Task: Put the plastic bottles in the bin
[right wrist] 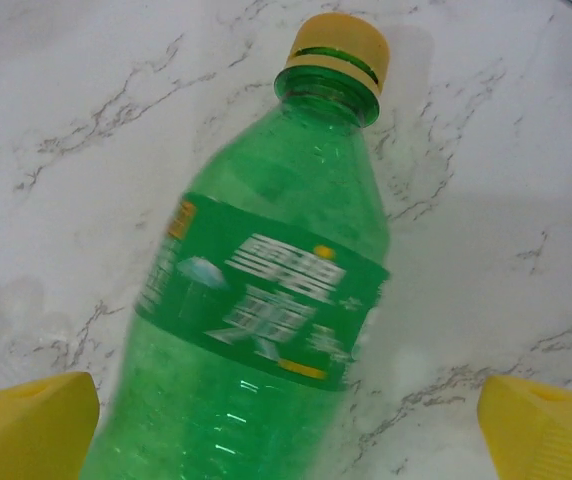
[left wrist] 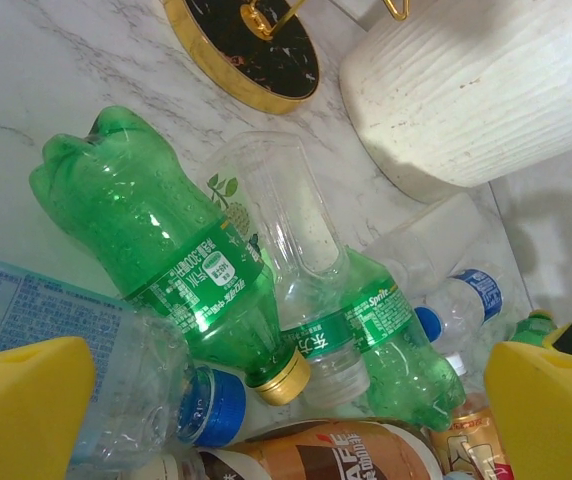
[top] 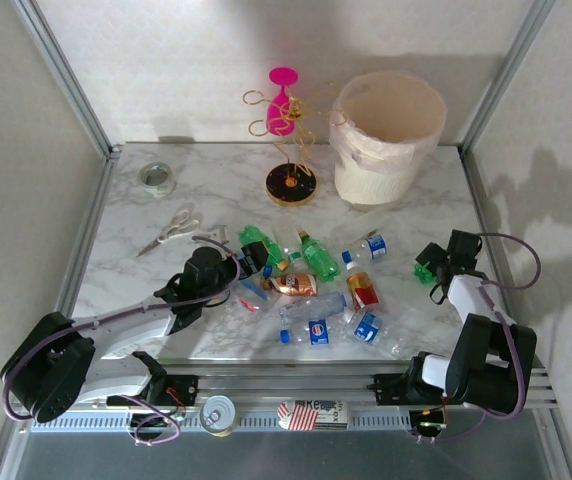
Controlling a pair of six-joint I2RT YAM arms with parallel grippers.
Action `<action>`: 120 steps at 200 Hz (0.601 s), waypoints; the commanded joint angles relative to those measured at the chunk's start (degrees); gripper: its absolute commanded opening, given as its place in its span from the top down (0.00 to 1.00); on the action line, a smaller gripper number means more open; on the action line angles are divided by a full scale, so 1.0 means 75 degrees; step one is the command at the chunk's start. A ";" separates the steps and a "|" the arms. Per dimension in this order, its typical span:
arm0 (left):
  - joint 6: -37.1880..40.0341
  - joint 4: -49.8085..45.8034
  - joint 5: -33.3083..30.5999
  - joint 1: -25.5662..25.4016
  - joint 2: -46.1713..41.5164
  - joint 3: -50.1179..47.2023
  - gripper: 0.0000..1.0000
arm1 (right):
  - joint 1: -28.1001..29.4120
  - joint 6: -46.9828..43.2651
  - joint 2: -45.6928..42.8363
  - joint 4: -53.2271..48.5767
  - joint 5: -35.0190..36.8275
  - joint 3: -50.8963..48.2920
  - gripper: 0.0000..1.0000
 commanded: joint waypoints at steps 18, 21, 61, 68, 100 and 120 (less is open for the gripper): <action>0.0002 -0.0029 -0.0101 0.0052 -0.0109 0.0206 0.00 | 0.0046 0.0216 0.0521 0.0214 -0.0154 -0.0090 0.07; 0.0001 -0.0032 -0.0122 0.0052 -0.0125 0.0198 0.00 | 0.0039 0.0214 0.0583 0.0253 -0.0181 -0.0102 0.07; 0.0000 -0.0222 -0.0289 0.0054 -0.0346 0.0110 0.01 | 0.0058 0.0314 0.1057 0.0614 -0.0370 -0.0190 0.12; 0.0011 -0.0256 -0.0319 0.0054 -0.0379 0.0099 0.00 | 0.0050 0.0324 0.1043 0.0667 -0.0360 -0.0220 0.13; -0.0033 -0.0256 -0.0439 0.0052 -0.0443 0.0054 0.00 | 0.0059 0.0267 0.0907 0.0764 -0.0432 -0.0287 0.22; -0.0101 -0.0190 -0.0455 0.0046 -0.0422 0.0040 0.00 | 0.0059 0.0167 0.0847 0.0769 -0.0467 -0.0290 0.32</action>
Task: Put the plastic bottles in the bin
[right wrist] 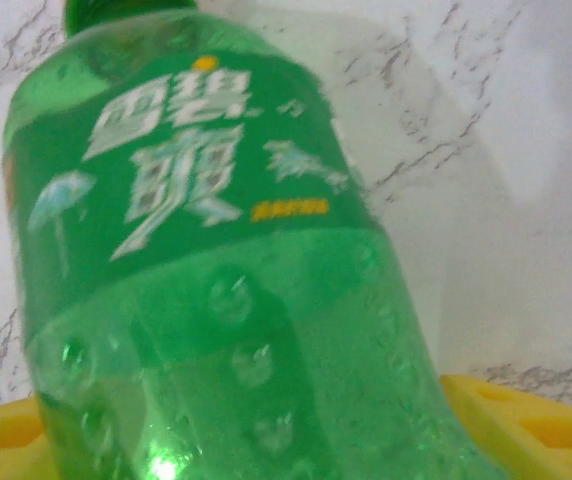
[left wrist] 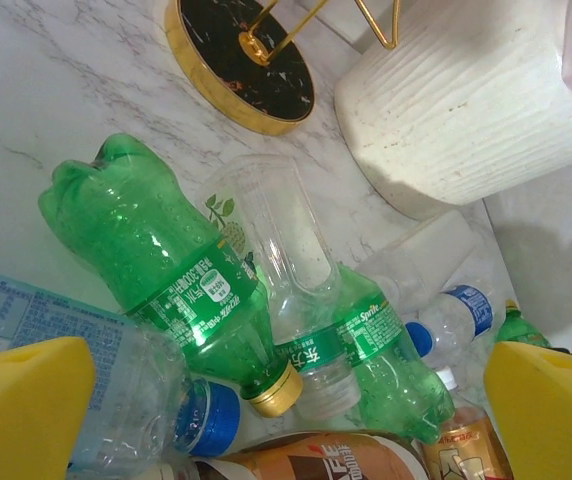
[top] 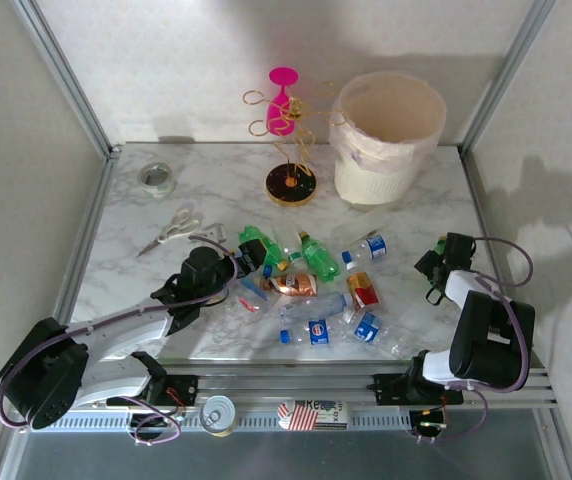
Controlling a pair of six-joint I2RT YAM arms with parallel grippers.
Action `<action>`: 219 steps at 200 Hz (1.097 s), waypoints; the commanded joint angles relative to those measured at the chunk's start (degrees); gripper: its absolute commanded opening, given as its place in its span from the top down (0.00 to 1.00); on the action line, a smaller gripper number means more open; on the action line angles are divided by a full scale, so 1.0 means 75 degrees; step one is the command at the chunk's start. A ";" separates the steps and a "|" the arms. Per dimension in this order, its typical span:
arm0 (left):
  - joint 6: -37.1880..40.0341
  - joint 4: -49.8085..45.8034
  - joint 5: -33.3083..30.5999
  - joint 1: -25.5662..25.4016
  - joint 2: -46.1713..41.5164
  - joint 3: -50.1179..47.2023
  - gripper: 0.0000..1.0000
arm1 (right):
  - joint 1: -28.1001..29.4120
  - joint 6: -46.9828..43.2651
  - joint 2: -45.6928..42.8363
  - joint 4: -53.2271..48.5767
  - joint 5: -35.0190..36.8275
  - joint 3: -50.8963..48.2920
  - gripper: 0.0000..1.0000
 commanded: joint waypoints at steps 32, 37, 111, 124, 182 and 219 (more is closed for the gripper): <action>-0.0119 -0.0041 -0.0154 0.0052 -0.0078 0.0040 0.00 | 0.0040 -0.0172 -0.0321 0.0219 -0.0380 -0.0150 0.45; -0.0125 -0.0052 -0.0159 0.0051 -0.0077 0.0040 0.00 | 0.0040 -0.0187 -0.0359 0.0207 -0.0418 -0.0150 0.46; -0.0561 0.0511 0.0108 0.0242 -0.0037 -0.0215 0.00 | 0.0057 -0.0633 -0.1637 0.0122 -0.2535 0.0011 0.58; -0.0649 0.0599 0.0201 0.0324 -0.0019 -0.0247 0.00 | 0.0112 -0.0582 -0.2039 0.0157 -0.3151 0.0114 0.60; -0.0720 0.0531 0.0222 0.0666 -0.0411 -0.0472 0.00 | 0.0647 0.0236 -0.3601 0.0580 -0.4566 0.1226 0.62; -0.0806 0.0365 0.0112 0.0808 -0.0821 -0.0724 0.00 | 0.0948 0.0780 -0.3630 0.1028 -0.4821 0.2442 0.63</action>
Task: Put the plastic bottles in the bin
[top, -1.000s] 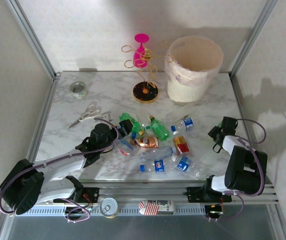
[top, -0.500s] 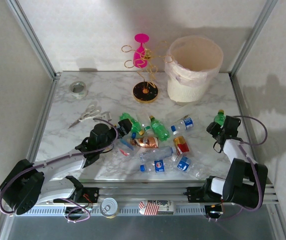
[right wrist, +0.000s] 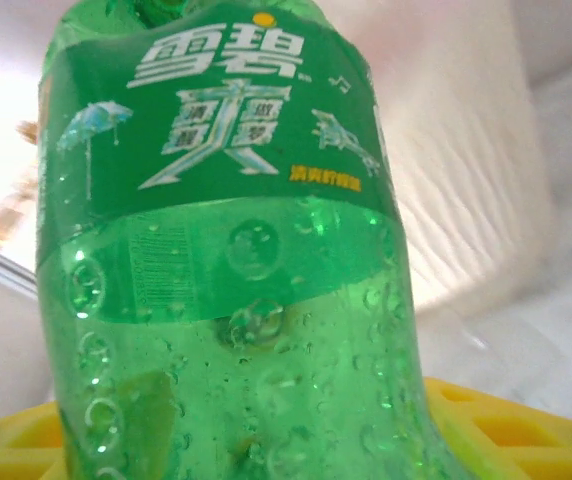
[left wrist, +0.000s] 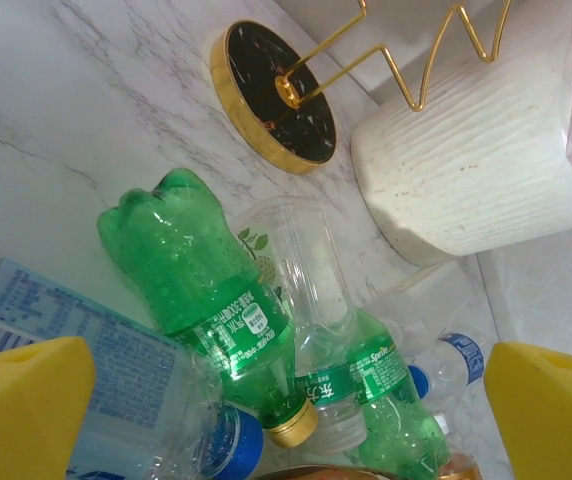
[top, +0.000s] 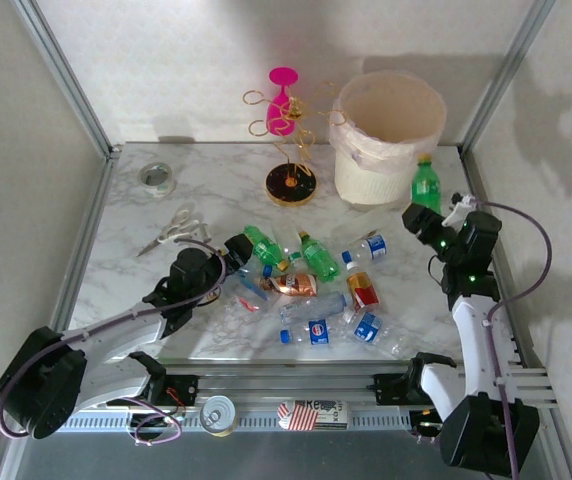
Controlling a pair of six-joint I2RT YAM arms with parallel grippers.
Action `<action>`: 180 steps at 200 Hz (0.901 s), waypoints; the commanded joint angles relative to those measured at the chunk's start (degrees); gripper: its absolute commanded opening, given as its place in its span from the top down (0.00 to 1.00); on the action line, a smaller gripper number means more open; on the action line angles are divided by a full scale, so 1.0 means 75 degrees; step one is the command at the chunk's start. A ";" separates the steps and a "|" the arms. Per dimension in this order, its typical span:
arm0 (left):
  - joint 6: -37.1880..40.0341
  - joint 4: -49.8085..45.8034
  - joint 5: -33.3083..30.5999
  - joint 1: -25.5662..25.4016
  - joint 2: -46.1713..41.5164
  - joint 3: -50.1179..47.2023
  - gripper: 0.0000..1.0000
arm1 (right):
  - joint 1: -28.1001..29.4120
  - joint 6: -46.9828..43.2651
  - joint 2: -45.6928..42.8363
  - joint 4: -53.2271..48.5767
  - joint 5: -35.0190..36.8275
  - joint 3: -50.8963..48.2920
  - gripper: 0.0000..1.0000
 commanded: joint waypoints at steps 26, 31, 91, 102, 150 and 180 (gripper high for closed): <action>-0.0225 -0.0065 -0.0108 0.0175 -0.0551 -0.0286 0.00 | 0.0396 0.0491 0.0620 0.0736 -0.0246 0.1978 0.63; -0.0245 -0.0077 -0.0114 0.0170 -0.0598 -0.0311 0.00 | 0.0439 0.0466 0.0813 0.0725 -0.0177 0.2217 0.63; -0.0368 -0.0405 -0.0103 0.0257 -0.1086 -0.0406 0.01 | 0.1416 -0.0283 0.3523 -0.0245 0.1389 0.5159 0.63; -0.0366 -0.0511 -0.0128 0.0270 -0.1201 -0.0417 0.01 | 0.1656 -0.0563 0.3992 -0.0539 0.1829 0.5683 0.63; -0.0220 -0.1246 -0.0363 0.0326 -0.1858 -0.0423 0.00 | 0.2144 -0.1478 0.6021 -0.2323 0.3191 0.7918 0.60; -0.0220 -0.1556 -0.0543 0.0375 -0.2217 -0.0510 0.00 | 0.2291 -0.1845 0.6898 -0.3220 0.3865 0.8889 0.59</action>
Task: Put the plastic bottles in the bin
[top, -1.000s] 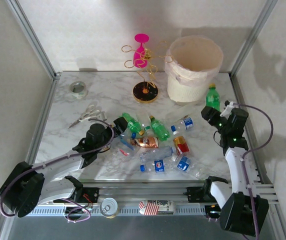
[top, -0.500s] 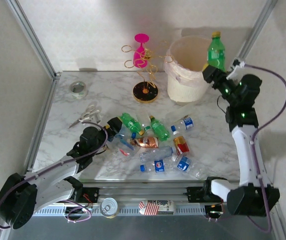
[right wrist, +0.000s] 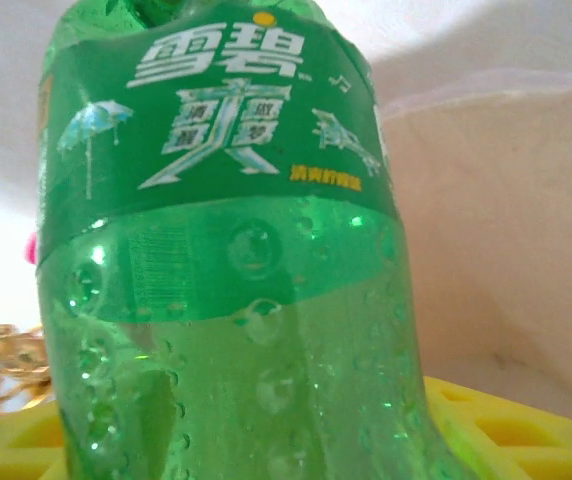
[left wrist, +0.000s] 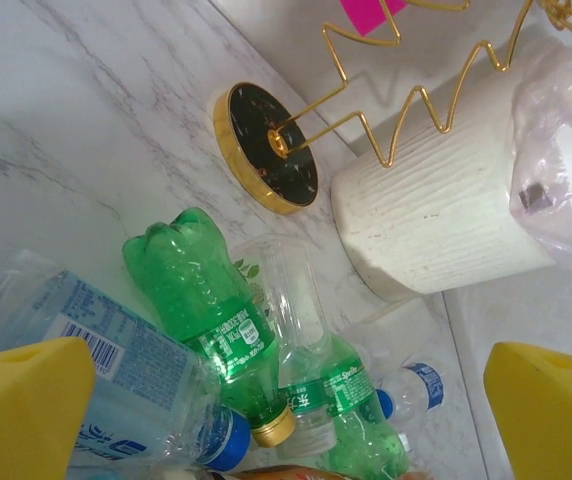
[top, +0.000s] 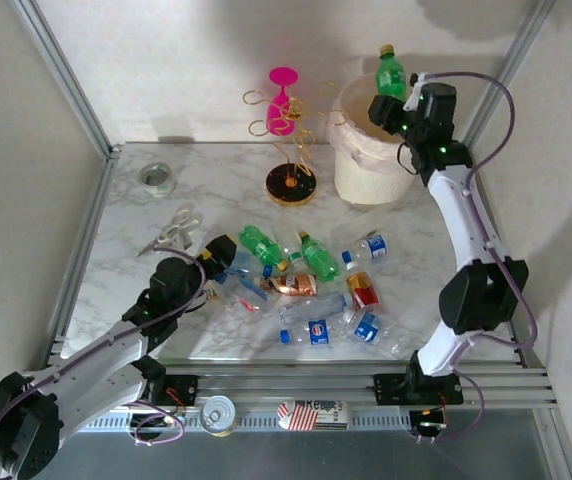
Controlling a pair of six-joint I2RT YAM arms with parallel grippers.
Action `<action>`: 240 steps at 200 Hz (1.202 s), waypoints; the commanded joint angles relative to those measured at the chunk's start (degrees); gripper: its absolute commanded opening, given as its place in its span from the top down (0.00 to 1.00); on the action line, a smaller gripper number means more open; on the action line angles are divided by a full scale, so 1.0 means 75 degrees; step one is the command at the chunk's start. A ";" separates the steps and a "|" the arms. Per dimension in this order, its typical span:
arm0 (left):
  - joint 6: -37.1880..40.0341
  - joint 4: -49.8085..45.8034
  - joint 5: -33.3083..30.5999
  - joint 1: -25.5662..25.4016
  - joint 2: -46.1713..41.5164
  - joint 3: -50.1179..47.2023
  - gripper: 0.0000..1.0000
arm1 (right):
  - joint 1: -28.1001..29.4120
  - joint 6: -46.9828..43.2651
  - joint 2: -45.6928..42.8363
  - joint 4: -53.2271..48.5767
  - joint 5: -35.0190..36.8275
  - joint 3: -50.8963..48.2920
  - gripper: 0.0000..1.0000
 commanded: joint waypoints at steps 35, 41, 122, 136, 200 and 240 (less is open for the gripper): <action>-0.0028 -0.0456 -0.0300 0.0157 -0.0360 -0.0199 0.01 | 0.0267 -0.0880 0.1155 -0.1669 0.1416 0.1680 0.53; -0.0041 -0.0454 -0.0284 0.0158 -0.0350 -0.0203 0.00 | 0.0296 -0.0916 0.1240 -0.1753 0.1473 0.1792 0.52; -0.0051 -0.0495 -0.0307 0.0192 -0.0360 -0.0244 0.00 | 0.0476 -0.1178 0.1281 -0.1899 0.2022 0.2505 0.02; -0.0052 -0.0479 -0.0315 0.0186 -0.0346 -0.0248 0.00 | 0.0558 -0.1279 0.1047 -0.1814 0.2129 0.2451 0.01; 0.0010 -0.0501 -0.0547 0.0259 -0.0164 -0.0192 0.00 | 0.1493 -0.1386 -0.1177 -0.0601 0.2260 -0.0008 0.01; -0.0148 -0.1017 -0.0972 0.0431 -0.0258 -0.0114 0.00 | 0.2092 -0.0834 -0.3227 0.0593 0.1707 -0.3000 0.01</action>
